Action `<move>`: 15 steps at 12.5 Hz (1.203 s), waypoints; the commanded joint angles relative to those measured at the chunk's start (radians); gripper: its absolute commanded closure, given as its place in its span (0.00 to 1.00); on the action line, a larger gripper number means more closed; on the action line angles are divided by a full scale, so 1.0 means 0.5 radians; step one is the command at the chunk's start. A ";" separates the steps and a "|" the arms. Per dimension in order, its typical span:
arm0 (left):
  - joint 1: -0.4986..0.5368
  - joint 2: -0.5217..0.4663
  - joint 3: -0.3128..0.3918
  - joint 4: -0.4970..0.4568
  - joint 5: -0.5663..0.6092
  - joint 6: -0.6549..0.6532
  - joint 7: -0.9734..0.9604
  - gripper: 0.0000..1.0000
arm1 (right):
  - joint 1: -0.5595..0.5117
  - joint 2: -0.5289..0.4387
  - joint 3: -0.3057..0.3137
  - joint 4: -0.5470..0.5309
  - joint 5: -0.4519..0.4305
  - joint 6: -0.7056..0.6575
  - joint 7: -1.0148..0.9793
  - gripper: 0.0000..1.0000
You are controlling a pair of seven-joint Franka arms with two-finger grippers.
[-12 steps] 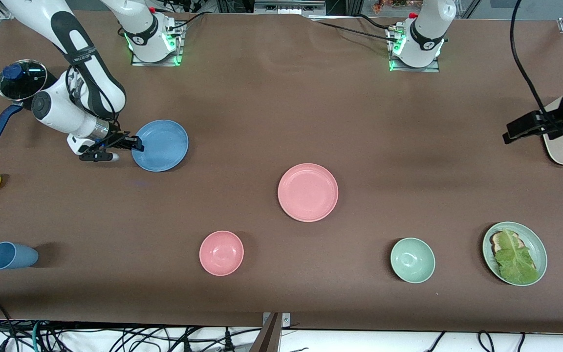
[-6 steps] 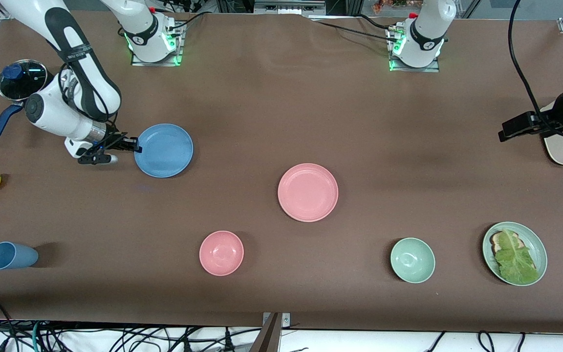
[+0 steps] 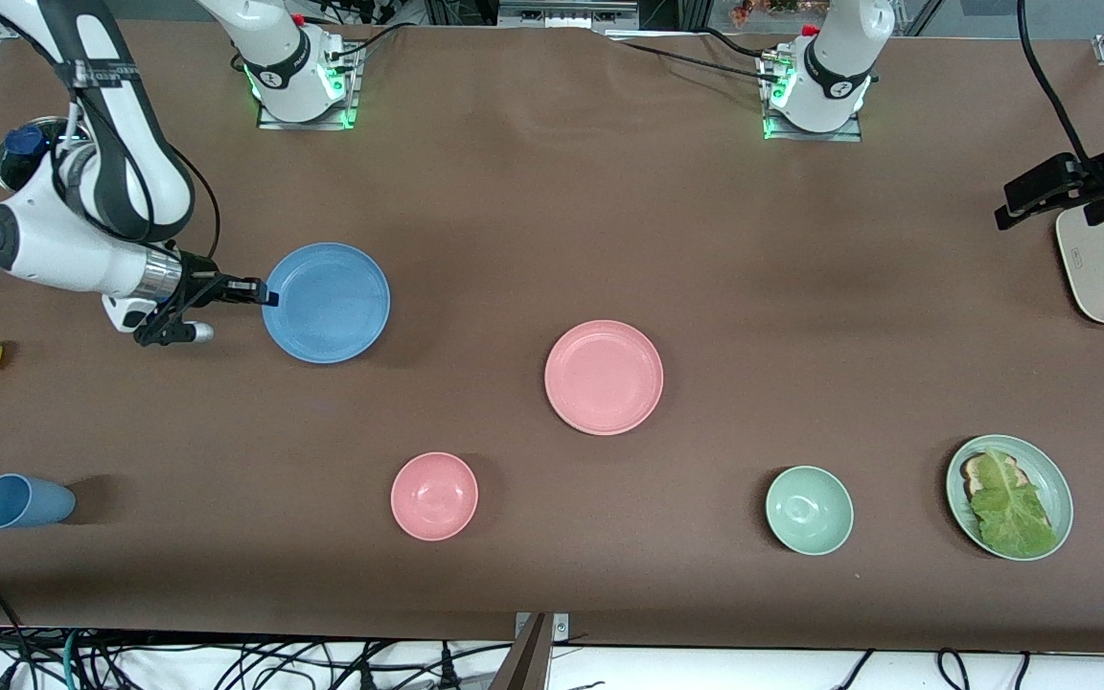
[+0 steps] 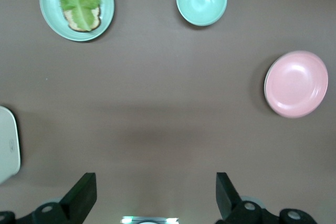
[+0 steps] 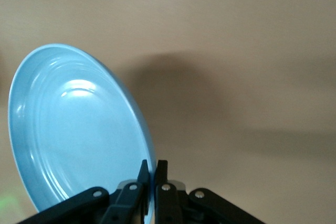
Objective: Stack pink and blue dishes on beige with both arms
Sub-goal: 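Carry the blue plate with the right gripper onto the pink plate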
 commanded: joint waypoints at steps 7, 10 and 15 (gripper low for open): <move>0.063 -0.207 -0.009 -0.406 -0.026 0.167 0.180 0.00 | 0.774 0.549 0.081 0.884 0.030 0.120 1.109 1.00; 0.027 -0.219 -0.006 -0.412 -0.023 0.164 0.070 0.00 | 1.025 0.777 0.081 1.010 0.021 0.491 1.364 1.00; 0.057 -0.173 -0.012 -0.400 -0.026 0.167 0.088 0.00 | 1.207 0.973 0.081 1.065 0.027 0.805 1.417 1.00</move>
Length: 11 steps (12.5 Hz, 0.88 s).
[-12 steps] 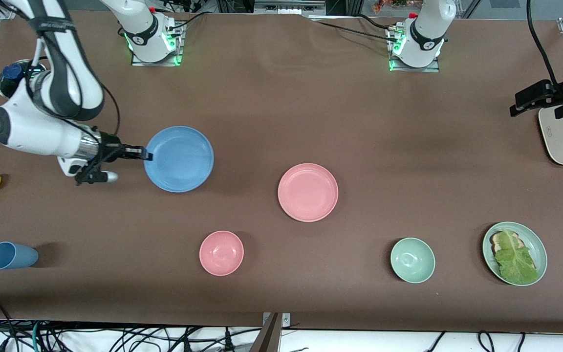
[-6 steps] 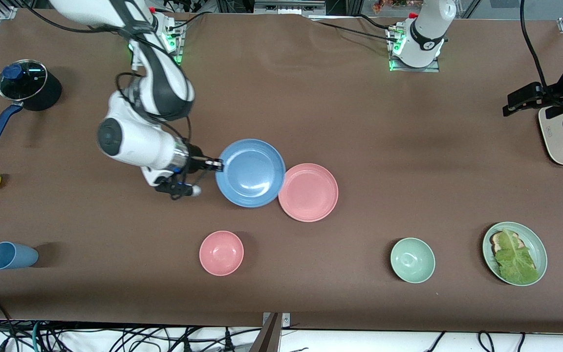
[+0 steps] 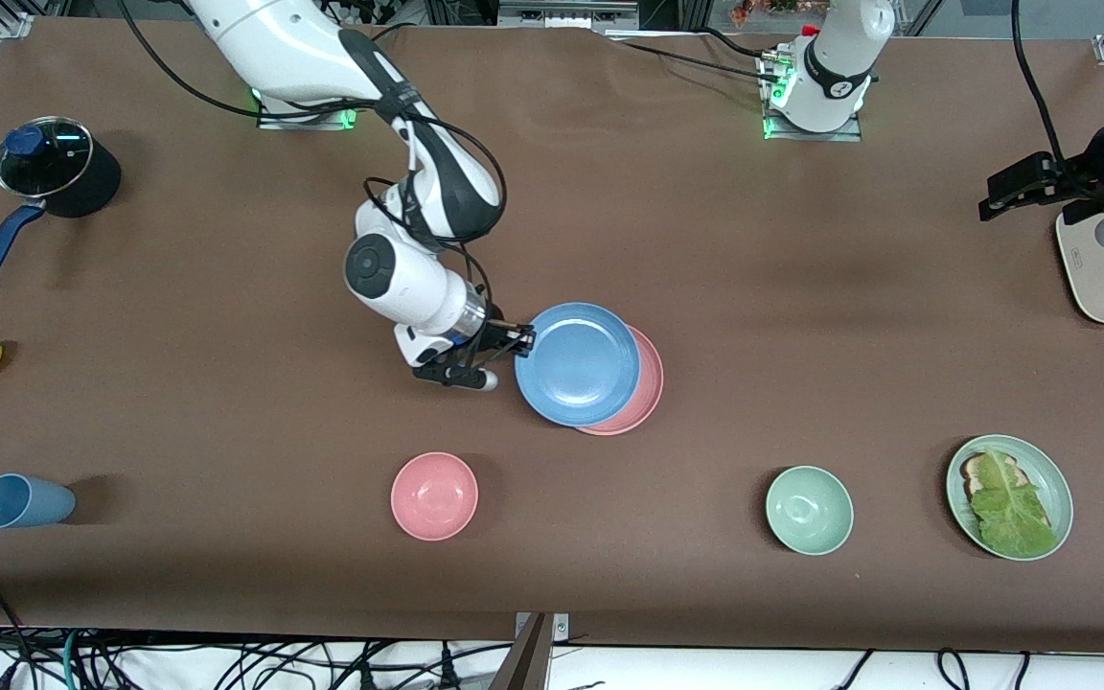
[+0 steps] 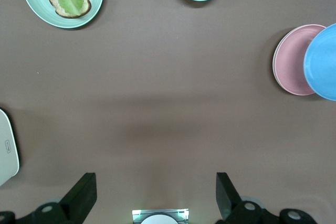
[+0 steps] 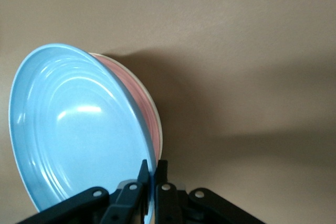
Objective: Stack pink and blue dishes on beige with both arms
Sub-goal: 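Carry the blue plate with the right gripper onto the pink plate, then open the right gripper to release the blue plate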
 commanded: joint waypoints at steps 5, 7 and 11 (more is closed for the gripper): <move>0.012 -0.007 -0.009 -0.027 -0.019 0.039 0.010 0.00 | 0.095 0.199 -0.016 0.194 0.020 0.127 0.018 1.00; 0.012 -0.004 -0.009 -0.024 -0.028 0.039 0.010 0.00 | 0.114 0.224 -0.016 0.194 0.020 0.216 0.021 1.00; 0.005 0.027 -0.009 -0.009 -0.010 0.051 0.010 0.00 | 0.111 0.227 -0.019 0.191 -0.004 0.219 0.006 0.01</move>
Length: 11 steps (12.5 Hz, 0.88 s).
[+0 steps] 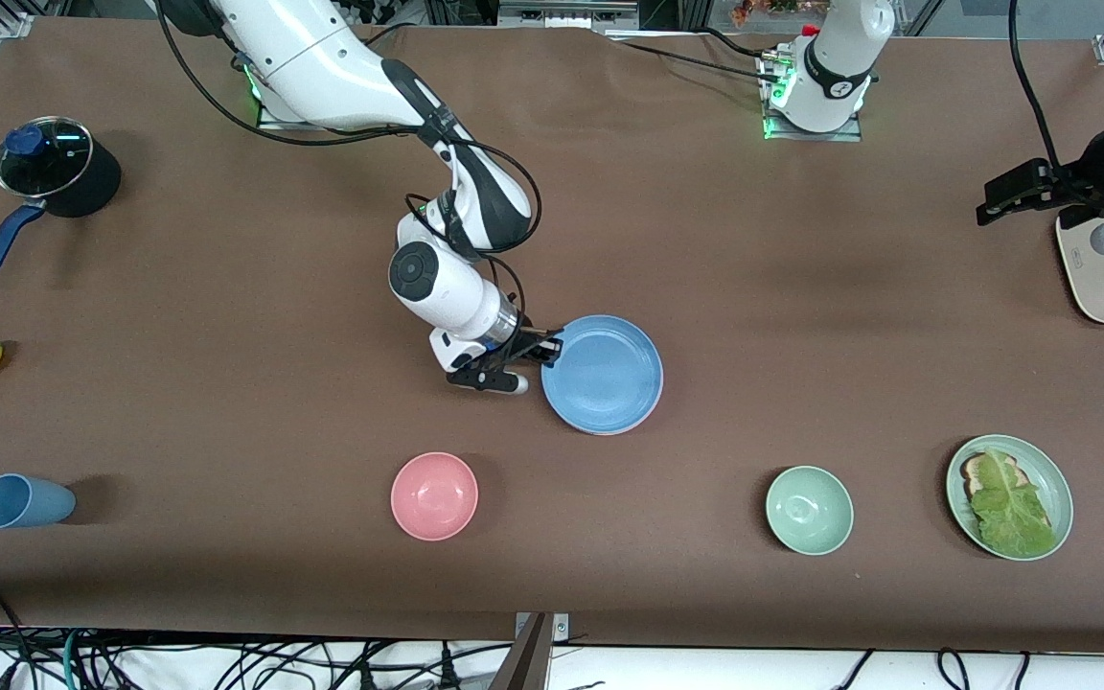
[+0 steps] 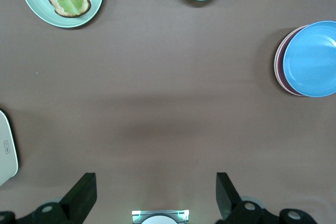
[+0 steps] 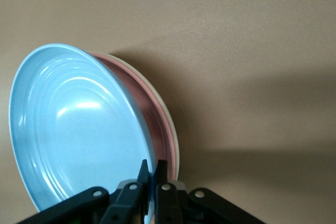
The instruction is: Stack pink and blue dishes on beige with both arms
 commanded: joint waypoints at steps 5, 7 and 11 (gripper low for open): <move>0.009 0.037 -0.011 0.010 -0.010 0.034 0.010 0.00 | 0.021 -0.107 -0.109 0.020 -0.010 -0.124 -0.003 0.00; 0.009 0.028 -0.020 0.010 -0.010 0.034 0.010 0.00 | 0.024 -0.223 -0.237 0.020 -0.037 -0.391 -0.003 0.00; 0.012 0.019 -0.020 0.001 -0.007 0.030 0.010 0.00 | 0.021 -0.527 -0.489 0.029 -0.655 -1.096 -0.015 0.00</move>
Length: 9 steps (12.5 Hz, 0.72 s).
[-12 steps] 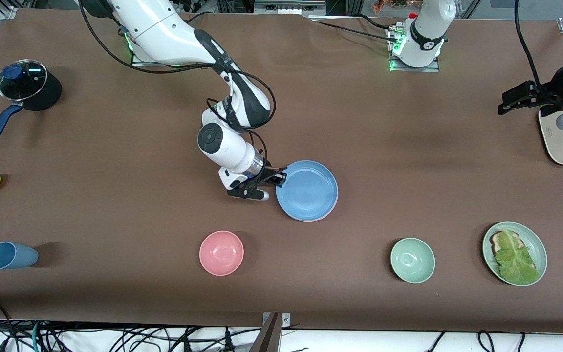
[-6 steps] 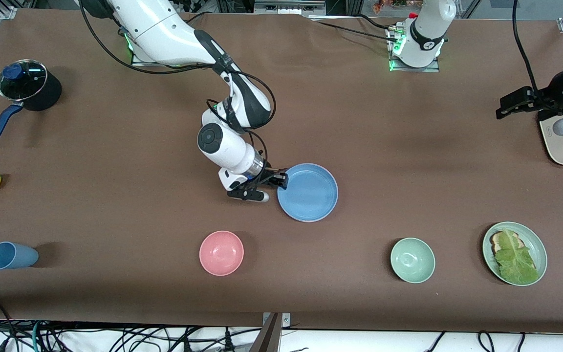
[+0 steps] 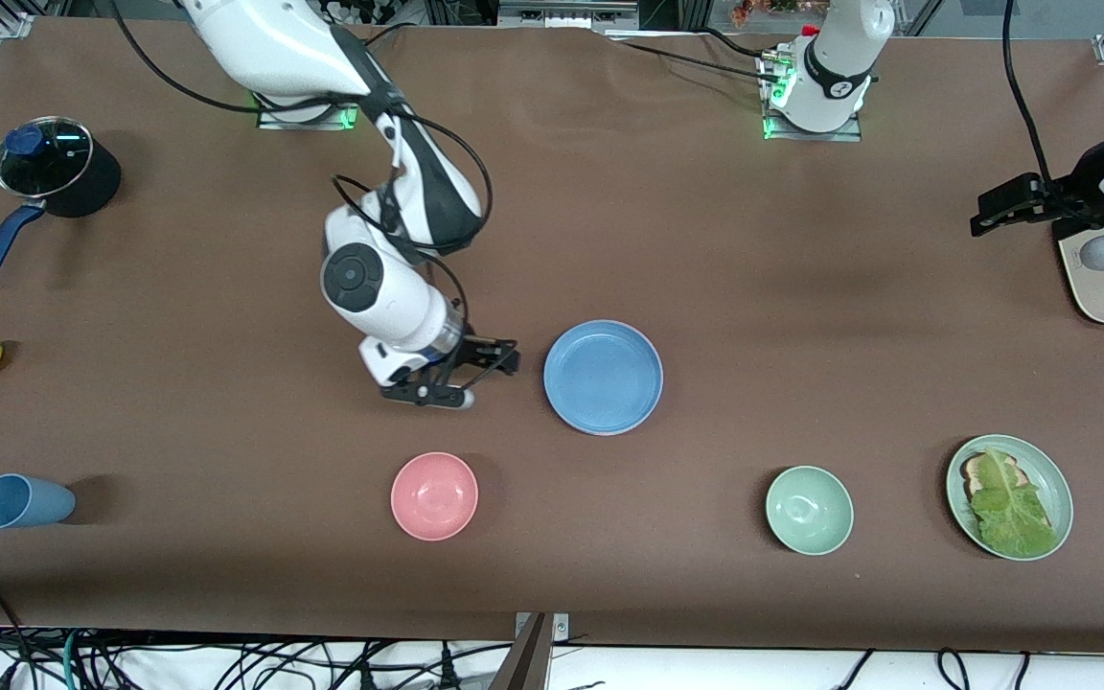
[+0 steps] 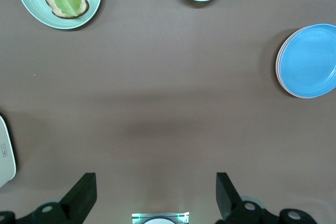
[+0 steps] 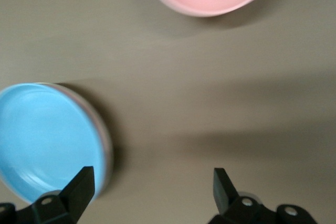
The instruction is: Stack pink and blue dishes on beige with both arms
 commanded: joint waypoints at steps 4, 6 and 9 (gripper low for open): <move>0.012 -0.027 -0.016 -0.007 -0.010 0.006 0.009 0.00 | -0.003 -0.509 -0.321 -0.016 -0.372 -0.754 -0.389 0.00; 0.012 -0.030 -0.016 -0.007 -0.010 0.006 0.009 0.00 | -0.179 -0.662 -0.322 0.000 -0.350 -0.920 -0.436 0.00; 0.009 -0.039 -0.022 -0.007 -0.010 0.003 0.009 0.00 | -0.615 -0.874 -0.087 0.003 -0.369 -1.061 -0.439 0.00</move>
